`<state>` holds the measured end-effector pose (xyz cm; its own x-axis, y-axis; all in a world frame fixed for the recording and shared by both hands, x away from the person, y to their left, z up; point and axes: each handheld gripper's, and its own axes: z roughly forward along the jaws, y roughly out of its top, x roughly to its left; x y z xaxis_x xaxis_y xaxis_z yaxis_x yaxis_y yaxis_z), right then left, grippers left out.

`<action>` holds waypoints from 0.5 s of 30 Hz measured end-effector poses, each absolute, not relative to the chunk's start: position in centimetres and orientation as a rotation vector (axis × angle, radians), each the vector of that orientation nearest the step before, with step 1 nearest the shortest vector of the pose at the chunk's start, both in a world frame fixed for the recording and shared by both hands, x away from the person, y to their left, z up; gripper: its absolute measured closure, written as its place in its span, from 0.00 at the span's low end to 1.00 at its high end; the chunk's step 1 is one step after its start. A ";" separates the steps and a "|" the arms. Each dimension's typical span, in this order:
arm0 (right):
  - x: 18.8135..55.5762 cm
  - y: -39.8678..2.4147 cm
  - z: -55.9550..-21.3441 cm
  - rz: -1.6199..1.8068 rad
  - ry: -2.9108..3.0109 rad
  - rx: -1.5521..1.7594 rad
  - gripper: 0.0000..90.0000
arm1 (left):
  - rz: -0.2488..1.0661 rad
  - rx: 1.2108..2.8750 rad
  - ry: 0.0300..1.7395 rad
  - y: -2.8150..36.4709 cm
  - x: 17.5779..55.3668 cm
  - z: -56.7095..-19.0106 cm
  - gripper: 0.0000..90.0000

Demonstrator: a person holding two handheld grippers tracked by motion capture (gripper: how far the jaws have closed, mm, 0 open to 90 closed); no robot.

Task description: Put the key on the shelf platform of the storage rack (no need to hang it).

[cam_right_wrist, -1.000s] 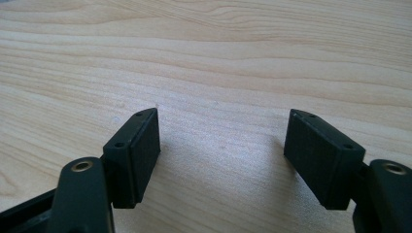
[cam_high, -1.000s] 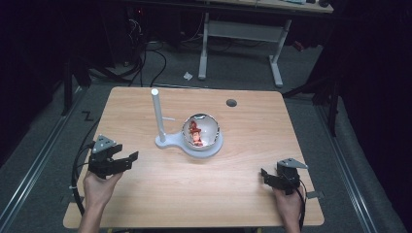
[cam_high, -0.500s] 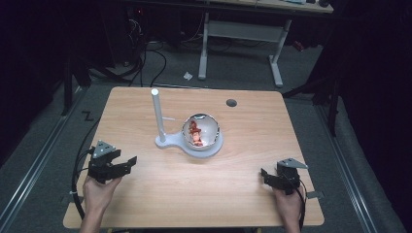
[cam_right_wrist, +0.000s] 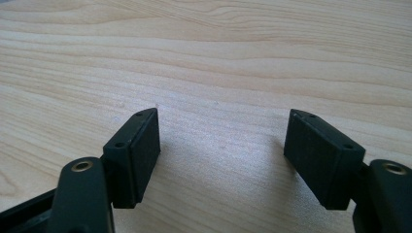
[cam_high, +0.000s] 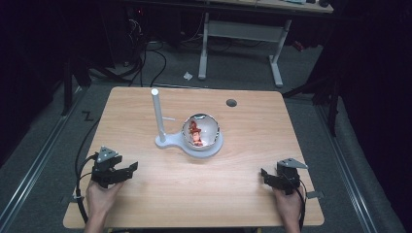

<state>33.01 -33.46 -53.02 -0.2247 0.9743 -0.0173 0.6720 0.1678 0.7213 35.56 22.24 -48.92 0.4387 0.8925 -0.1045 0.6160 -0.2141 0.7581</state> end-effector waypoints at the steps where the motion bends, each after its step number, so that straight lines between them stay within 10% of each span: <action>1: 33.0 -33.5 -53.0 0.822 1.965 1.552 0.33 | 0.460 1.935 1.273 22.2 35.6 -49.1 0.35; 15: 33.0 -33.5 -53.0 0.821 1.965 1.552 0.33 | 0.462 1.965 1.308 21.9 35.9 -51.2 0.35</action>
<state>33.00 -33.46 -53.01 -0.2241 0.9744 -0.0175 0.6720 0.1675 0.7213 35.94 21.91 -51.15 0.4210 0.9024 -0.0917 0.6442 -0.2263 0.7306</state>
